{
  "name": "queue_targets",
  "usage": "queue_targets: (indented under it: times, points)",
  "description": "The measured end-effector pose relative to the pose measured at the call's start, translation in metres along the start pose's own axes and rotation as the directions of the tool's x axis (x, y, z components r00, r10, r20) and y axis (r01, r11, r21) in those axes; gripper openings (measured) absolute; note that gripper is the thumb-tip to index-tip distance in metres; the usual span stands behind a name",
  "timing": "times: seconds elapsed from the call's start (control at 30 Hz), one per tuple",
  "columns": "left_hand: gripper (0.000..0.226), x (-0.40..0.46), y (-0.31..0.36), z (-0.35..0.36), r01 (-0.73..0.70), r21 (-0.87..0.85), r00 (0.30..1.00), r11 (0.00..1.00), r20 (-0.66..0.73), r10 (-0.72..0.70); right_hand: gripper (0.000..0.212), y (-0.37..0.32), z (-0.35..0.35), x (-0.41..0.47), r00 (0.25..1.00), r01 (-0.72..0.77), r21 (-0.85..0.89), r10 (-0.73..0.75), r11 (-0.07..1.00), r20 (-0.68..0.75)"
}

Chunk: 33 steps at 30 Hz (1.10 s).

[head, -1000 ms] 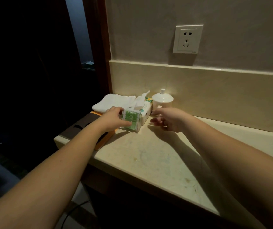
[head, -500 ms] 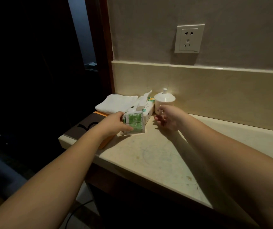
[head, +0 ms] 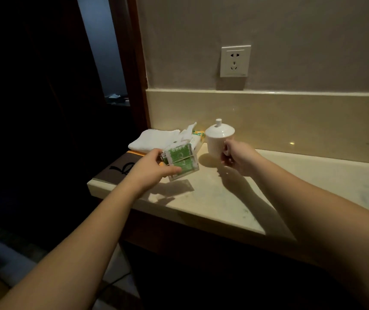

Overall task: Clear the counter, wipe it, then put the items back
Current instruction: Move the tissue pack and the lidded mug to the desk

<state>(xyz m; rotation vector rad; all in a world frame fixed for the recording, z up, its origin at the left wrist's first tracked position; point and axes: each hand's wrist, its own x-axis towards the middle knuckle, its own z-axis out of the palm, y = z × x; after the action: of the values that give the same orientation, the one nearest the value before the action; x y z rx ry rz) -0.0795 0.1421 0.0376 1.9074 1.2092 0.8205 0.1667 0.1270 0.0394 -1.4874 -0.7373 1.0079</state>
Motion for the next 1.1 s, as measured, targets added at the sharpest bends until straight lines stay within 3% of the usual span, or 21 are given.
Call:
queue_targets:
  times: [0.17, 0.3, 0.4, 0.63, 0.9, 1.1]
  points:
    - [0.039, -0.077, 0.009, -0.015, -0.087, -0.081, 0.996, 0.993, -0.024, 0.085, 0.015, -0.004, -0.017, -0.097, 0.997, 0.065, 0.031, -0.067, 0.997, 0.042]
    - [0.043, -0.138, 0.003, -0.024, -0.086, -0.13, 0.996, 0.988, -0.01, 0.086, 0.029, 0.011, -0.035, -0.178, 0.998, 0.047, 0.053, -0.05, 0.997, 0.043]
    - [0.056, -0.178, 0.004, -0.02, -0.084, -0.178, 0.996, 0.981, 0.029, 0.09, 0.041, 0.032, -0.052, -0.23, 1.0, 0.011, 0.11, -0.013, 0.994, 0.016]
    - [0.044, -0.234, 0.012, 0.019, -0.068, -0.221, 0.971, 0.973, 0.209, 0.115, 0.044, 0.088, -0.102, -0.339, 0.994, -0.031, 0.07, 0.038, 0.997, -0.101]
    - [0.055, -0.268, 0.051, 0.111, -0.116, -0.206, 0.858, 0.972, 0.473, 0.202, 0.039, 0.157, -0.177, -0.44, 0.929, -0.115, 0.041, 0.122, 0.993, -0.348]
    - [0.047, -0.294, 0.092, 0.199, -0.136, -0.21, 0.732, 0.968, 0.638, 0.241, 0.037, 0.195, -0.245, -0.51, 0.802, -0.21, -0.062, 0.136, 0.976, -0.582]
